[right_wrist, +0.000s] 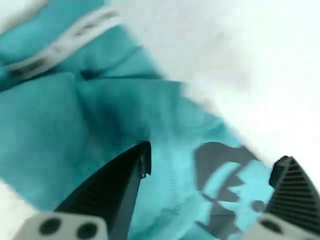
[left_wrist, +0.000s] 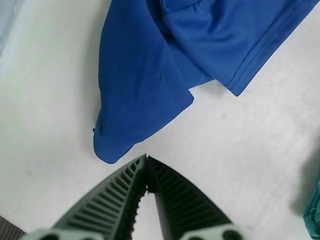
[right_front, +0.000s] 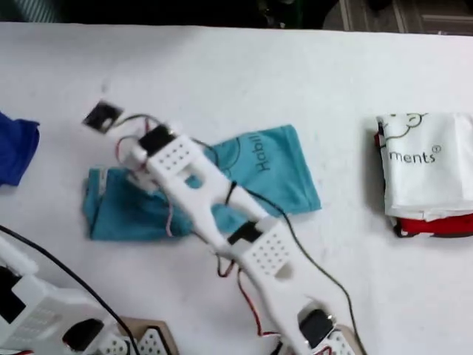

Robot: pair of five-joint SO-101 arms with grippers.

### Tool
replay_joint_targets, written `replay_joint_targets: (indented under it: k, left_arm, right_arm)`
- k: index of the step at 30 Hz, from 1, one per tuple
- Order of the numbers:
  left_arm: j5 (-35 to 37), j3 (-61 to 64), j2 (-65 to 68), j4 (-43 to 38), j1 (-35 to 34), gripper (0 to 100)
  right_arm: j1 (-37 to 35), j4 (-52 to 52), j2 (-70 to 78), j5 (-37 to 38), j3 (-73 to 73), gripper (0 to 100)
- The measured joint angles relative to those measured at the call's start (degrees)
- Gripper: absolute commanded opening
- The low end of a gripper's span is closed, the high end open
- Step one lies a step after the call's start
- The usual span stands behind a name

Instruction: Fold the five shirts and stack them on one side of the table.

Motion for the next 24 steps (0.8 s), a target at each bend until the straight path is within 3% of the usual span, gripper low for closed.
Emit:
replay_joint_targets:
  k: [6,11,12,14,24]
  left_arm:
    - [0.0,0.0,0.0,0.0,0.1,3]
    - [0.0,0.0,0.0,0.0,0.1,3]
    - [0.0,0.0,0.0,0.0,0.1,3]
    - [0.0,0.0,0.0,0.0,0.1,3]
    - [0.0,0.0,0.0,0.0,0.1,3]
  right_arm:
    - [-1.3,8.8,-3.1,-0.1,-1.9,32.6]
    - [-5.9,18.3,-4.4,-0.1,-6.4,2.8]
    - [-6.7,18.9,-4.4,-0.1,-6.9,0.5]
    - [-7.7,19.5,-4.4,-0.1,-7.3,6.0]
    - [-7.2,19.8,0.0,0.0,-7.6,1.8]
